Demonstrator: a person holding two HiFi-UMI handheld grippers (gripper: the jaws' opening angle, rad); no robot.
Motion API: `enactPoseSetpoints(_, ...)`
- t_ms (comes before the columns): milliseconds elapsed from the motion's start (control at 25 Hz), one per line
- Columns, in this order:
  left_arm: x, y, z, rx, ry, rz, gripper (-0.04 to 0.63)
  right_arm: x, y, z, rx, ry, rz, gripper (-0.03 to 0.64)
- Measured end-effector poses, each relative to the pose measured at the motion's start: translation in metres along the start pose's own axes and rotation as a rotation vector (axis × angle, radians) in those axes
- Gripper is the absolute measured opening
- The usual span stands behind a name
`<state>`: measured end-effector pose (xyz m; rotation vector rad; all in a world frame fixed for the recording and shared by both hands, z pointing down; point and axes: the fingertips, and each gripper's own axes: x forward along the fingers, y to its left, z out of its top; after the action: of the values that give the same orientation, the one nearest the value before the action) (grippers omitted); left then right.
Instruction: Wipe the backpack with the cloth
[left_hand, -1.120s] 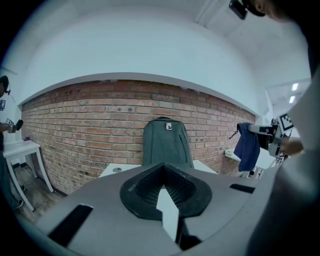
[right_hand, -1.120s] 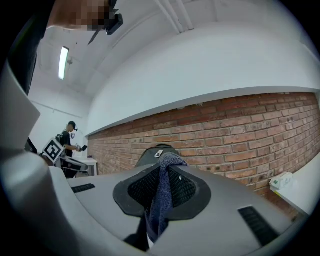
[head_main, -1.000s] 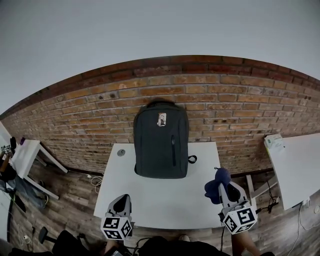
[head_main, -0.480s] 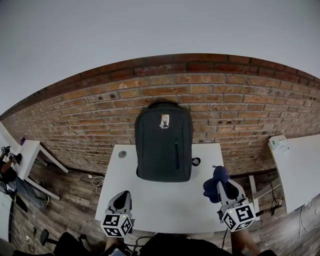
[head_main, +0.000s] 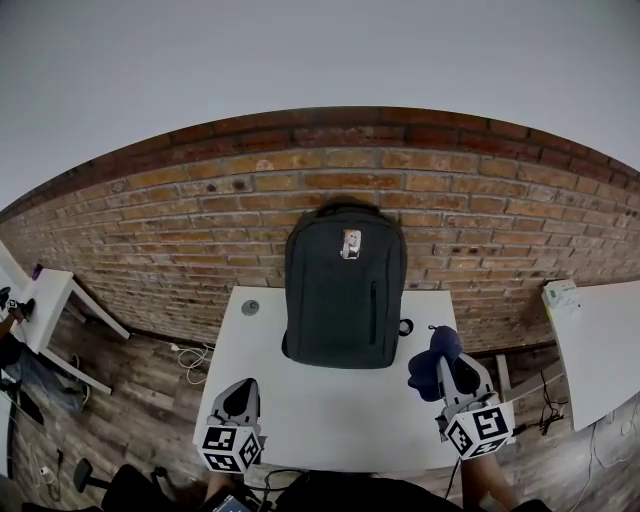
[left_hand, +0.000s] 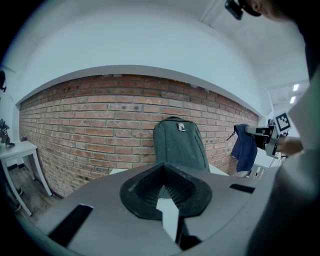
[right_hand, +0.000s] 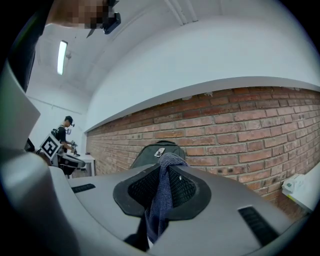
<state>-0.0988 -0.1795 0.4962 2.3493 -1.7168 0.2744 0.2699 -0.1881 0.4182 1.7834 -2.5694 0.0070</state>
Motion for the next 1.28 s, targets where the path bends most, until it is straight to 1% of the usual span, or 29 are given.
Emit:
enactPoseSetpoints(120, 0.000, 0.009, -0.008, -0.024, 0.010, -0.003, -0.003, 0.012, 0.005, 0.006, -0.009, -0.002, 0.004, 0.035)
enactPoseSetpoints(200, 0.001, 0.013, -0.012, -0.025, 0.021, -0.011, -0.003, 0.022, 0.008, 0.011, -0.016, -0.007, 0.009, 0.035)
enactPoseSetpoints(360, 0.003, 0.022, -0.016, -0.036, 0.029, -0.012, -0.003, 0.044, 0.010, 0.023, -0.058, -0.012, 0.015, 0.035)
enactPoseSetpoints(600, 0.007, 0.036, -0.018, -0.056, 0.022, 0.000, -0.003, 0.085, -0.004, 0.046, -0.118, -0.024, 0.002, 0.035)
enactPoseSetpoints(720, 0.008, 0.045, -0.017, -0.072, 0.014, 0.016, -0.003, 0.113, -0.016, 0.060, -0.159, -0.022, 0.006, 0.035)
enactPoseSetpoints(800, 0.011, 0.049, -0.014, -0.079, 0.008, 0.021, -0.003, 0.134, -0.023, 0.068, -0.185, -0.004, 0.017, 0.035)
enactPoseSetpoints(960, 0.016, 0.054, -0.006, -0.063, -0.007, 0.019, -0.003, 0.176, -0.035, 0.082, -0.216, 0.029, 0.039, 0.035)
enactPoseSetpoints(1120, 0.019, 0.064, -0.004, -0.069, -0.012, 0.033, -0.003, 0.224, -0.054, 0.097, -0.235, 0.046, 0.002, 0.035)
enactPoseSetpoints(1280, 0.023, 0.067, 0.002, -0.059, -0.031, 0.037, -0.003, 0.270, -0.059, 0.118, -0.269, 0.060, 0.012, 0.035)
